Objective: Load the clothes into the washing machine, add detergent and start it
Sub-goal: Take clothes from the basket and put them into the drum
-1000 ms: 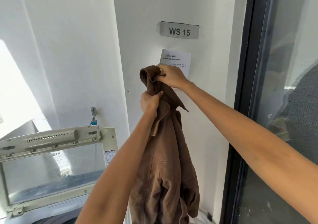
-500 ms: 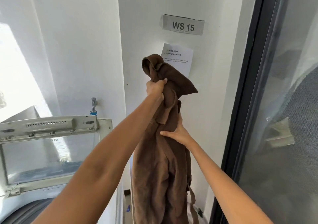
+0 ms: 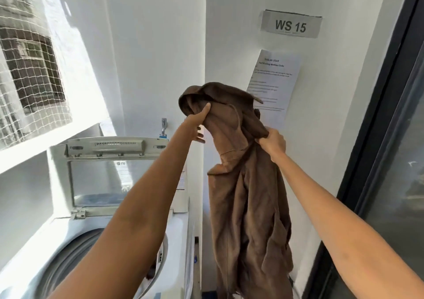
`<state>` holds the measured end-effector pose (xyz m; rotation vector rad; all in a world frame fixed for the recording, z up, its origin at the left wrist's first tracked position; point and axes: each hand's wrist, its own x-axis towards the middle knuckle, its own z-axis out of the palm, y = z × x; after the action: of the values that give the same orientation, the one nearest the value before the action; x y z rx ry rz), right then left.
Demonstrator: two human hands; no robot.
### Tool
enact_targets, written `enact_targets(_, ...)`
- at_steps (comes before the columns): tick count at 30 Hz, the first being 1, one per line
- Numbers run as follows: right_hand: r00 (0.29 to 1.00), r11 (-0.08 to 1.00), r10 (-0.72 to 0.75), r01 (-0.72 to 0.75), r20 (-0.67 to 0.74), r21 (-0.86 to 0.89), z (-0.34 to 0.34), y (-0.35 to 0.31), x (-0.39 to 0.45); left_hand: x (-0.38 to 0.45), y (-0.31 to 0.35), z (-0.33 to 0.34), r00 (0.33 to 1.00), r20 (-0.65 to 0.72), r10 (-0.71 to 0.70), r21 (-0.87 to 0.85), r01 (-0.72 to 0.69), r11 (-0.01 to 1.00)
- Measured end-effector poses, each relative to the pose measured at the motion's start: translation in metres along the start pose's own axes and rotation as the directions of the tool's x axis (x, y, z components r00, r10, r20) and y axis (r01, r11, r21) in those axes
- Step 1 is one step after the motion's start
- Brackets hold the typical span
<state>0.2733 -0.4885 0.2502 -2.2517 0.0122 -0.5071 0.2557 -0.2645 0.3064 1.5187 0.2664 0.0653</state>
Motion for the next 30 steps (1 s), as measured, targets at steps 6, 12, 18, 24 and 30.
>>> enact_targets(6, 0.994, 0.991, 0.023, -0.008, -0.108, 0.136, -0.018, -0.056, 0.016, 0.007, -0.053, -0.052, 0.996, -0.063, -0.066, -0.008, 0.065, 0.998)
enact_targets(12, 0.993, 0.940, -0.028, 0.066, -0.117, 0.335, -0.021, -0.158, 0.012, -0.012, -0.061, -0.094, 0.975, 0.188, 0.123, 0.030, -0.131, 0.991)
enact_targets(18, 0.989, 0.813, -0.100, 0.144, -0.109, 0.564, -0.005, -0.264, -0.006, -0.055, -0.044, -0.119, 0.947, 0.173, 0.271, 0.218, -0.305, 0.927)
enact_targets(24, 0.982, 0.707, -0.172, 0.179, -0.079, 0.684, 0.032, -0.346, -0.034, -0.082, -0.003, -0.184, 0.734, -0.465, 0.495, 0.296, -0.398, 0.869)
enact_targets(30, 0.979, 0.584, -0.200, 0.086, 0.040, 0.807, 0.077, -0.392, -0.070, -0.098, 0.003, -0.253, 0.594, -0.694, 0.406, 0.356, -0.207, 0.911)
